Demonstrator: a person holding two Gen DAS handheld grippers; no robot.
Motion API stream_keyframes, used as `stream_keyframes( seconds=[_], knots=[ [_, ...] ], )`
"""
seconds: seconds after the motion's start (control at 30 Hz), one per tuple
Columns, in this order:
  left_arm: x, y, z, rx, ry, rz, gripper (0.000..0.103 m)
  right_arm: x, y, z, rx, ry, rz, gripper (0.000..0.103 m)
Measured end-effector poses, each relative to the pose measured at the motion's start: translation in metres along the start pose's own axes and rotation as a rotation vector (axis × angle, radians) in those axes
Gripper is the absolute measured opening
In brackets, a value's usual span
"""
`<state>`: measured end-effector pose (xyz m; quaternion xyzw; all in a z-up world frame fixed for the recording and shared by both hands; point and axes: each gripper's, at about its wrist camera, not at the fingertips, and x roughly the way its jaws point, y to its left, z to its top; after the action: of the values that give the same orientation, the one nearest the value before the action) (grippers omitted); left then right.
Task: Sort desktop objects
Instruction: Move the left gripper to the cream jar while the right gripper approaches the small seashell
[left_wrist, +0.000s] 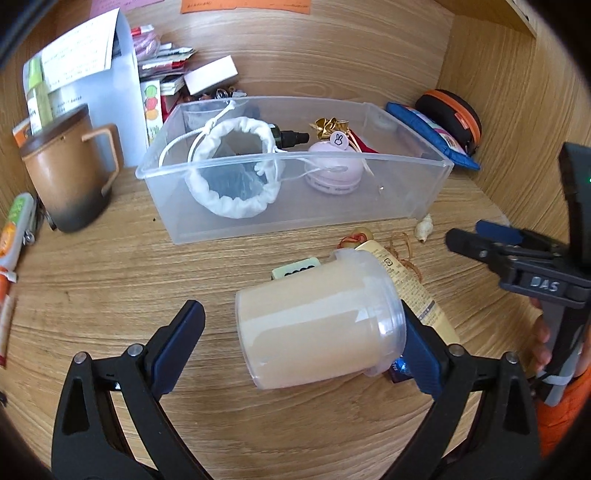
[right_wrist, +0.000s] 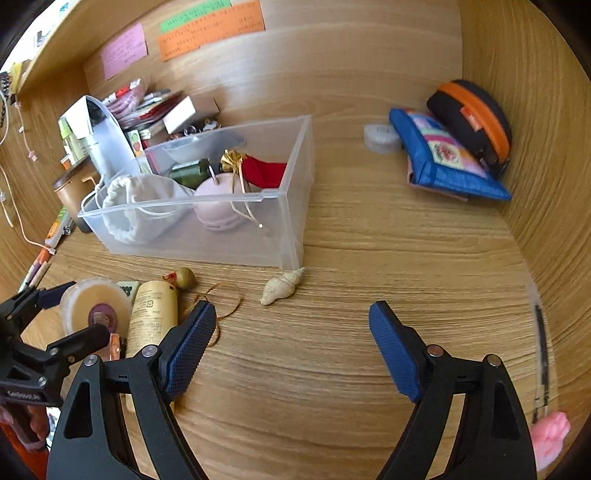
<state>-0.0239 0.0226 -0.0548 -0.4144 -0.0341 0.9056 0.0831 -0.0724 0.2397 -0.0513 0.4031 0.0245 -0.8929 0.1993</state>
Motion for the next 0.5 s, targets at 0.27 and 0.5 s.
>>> stream_keyframes(
  seconds=[0.27, 0.5],
  knots=[
    [0.006, -0.003, 0.001, 0.002, 0.006, -0.05, 0.078, 0.024, 0.008, 0.004, -0.017, 0.062, 0.009, 0.051],
    [0.01, 0.003, 0.003, -0.039, 0.01, -0.086, 0.076, 0.038, 0.011, 0.009, -0.012, 0.09, 0.01, 0.04]
  ],
)
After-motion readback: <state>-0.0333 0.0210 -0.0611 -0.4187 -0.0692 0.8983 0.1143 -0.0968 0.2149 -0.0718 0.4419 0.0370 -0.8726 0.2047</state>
